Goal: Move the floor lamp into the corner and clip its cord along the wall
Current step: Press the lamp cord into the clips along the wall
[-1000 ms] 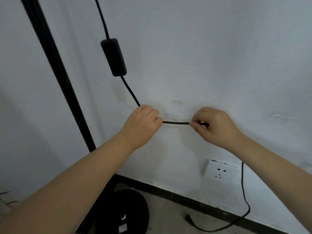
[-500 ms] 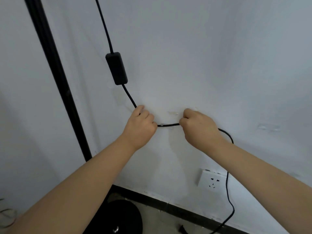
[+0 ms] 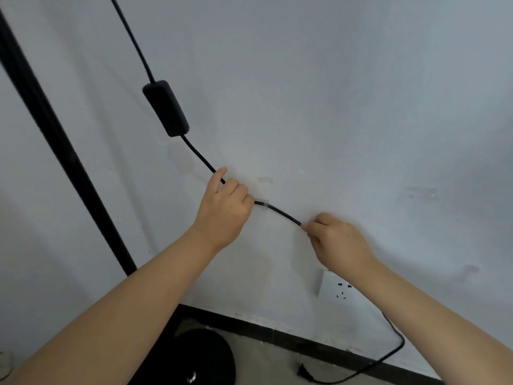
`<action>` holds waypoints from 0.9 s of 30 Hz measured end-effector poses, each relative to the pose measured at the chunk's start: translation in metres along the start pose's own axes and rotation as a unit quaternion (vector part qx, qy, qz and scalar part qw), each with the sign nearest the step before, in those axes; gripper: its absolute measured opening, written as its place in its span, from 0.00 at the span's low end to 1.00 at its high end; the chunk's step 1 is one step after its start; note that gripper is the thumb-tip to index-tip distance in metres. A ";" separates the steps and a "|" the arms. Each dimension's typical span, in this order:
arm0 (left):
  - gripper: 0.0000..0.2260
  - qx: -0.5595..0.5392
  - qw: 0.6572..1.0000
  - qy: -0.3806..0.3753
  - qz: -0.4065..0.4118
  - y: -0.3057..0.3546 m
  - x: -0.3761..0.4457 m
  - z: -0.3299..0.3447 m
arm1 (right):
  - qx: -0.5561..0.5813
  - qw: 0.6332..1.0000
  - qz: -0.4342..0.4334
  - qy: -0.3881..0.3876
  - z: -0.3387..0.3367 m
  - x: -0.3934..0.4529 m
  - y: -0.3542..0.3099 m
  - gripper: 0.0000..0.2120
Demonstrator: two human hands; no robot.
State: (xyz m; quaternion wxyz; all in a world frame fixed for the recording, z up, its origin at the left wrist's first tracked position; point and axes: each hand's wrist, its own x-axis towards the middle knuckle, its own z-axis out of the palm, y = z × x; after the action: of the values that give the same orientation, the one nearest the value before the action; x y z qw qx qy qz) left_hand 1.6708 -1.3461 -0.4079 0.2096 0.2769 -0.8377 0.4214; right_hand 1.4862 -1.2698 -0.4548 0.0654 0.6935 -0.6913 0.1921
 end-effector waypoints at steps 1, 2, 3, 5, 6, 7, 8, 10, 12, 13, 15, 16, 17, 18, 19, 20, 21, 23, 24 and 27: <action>0.08 -0.012 1.000 0.004 -0.010 0.003 0.000 0.000 | 0.057 0.998 0.009 -0.012 -0.001 -0.006 0.004 0.15; 0.07 -0.028 0.999 0.018 -0.021 0.006 -0.001 0.002 | 0.113 0.993 0.019 -0.015 -0.004 -0.012 0.009 0.15; 0.06 -0.052 0.998 0.022 -0.030 0.010 0.000 0.001 | 0.161 0.986 0.034 -0.021 -0.008 -0.018 0.015 0.14; 0.05 -0.106 0.993 0.032 -0.037 0.021 0.006 -0.002 | 0.249 0.964 0.079 -0.047 -0.021 -0.029 0.031 0.11; 0.05 -0.139 0.989 0.038 -0.037 0.028 0.011 -0.004 | 0.276 0.954 0.099 -0.056 -0.030 -0.035 0.040 0.09; 0.04 -0.179 0.983 0.031 -0.029 0.036 0.016 -0.009 | 0.290 0.948 0.116 -0.057 -0.040 -0.040 0.050 0.10; 0.01 -0.221 0.975 0.030 -0.015 0.045 0.023 -0.012 | 0.302 0.943 0.132 -0.053 -0.050 -0.045 0.059 0.13; 0.10 -0.301 0.953 0.024 0.003 0.065 0.038 -0.018 | 0.318 0.934 0.157 -0.050 -0.072 -0.053 0.075 0.15; 0.13 -0.358 0.933 0.021 0.017 0.086 0.053 -0.024 | 0.327 0.929 0.164 -0.050 -0.091 -0.059 0.086 0.15; 0.12 -0.376 0.926 0.026 0.019 0.097 0.060 -0.028 | 0.330 0.929 0.164 -0.046 -0.099 -0.062 0.090 0.15; 0.05 -0.391 0.918 0.068 0.006 0.113 0.072 -0.030 | 0.319 0.935 0.156 -0.016 -0.108 -0.067 0.094 0.13; 0.04 -0.396 0.914 0.093 -0.008 0.119 0.076 -0.031 | 0.306 0.940 0.149 0.010 -0.110 -0.068 0.095 0.11; 0.04 -0.399 0.910 0.113 -0.025 0.122 0.079 -0.031 | 0.294 0.944 0.144 0.041 -0.112 -0.068 0.095 0.07; 0.03 -0.399 0.906 0.134 -0.034 0.126 0.081 -0.031 | 0.280 0.946 0.143 0.073 -0.114 -0.068 0.096 0.03; 0.04 -0.395 0.906 0.150 -0.034 0.129 0.082 -0.030 | 0.263 0.948 0.141 0.107 -0.116 -0.067 0.098 0.02; 0.06 -0.387 0.908 0.159 -0.022 0.132 0.083 -0.029 | 0.240 0.951 0.138 0.139 -0.117 -0.066 0.100 0.04; 0.08 -0.377 0.912 0.162 -0.007 0.135 0.083 -0.030 | 0.214 0.955 0.133 0.159 -0.118 -0.064 0.101 0.06; 0.11 -0.351 0.920 0.175 0.020 0.138 0.086 -0.030 | 0.158 0.966 0.105 0.174 -0.120 -0.060 0.100 0.08; 0.11 -0.344 0.921 0.181 0.030 0.137 0.089 -0.030 | 0.136 0.971 0.084 0.176 -0.122 -0.060 0.098 0.08; 0.08 -0.349 0.920 0.176 0.014 0.134 0.098 -0.029 | 0.081 0.983 0.008 0.167 -0.130 -0.054 0.100 0.06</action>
State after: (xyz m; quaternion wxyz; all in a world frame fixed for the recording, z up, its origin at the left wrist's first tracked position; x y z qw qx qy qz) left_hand 1.5142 -1.2842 -0.4133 0.4310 0.0960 -0.8851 0.1471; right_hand 1.3663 -1.1762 -0.3725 0.1219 0.6492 -0.6583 0.3609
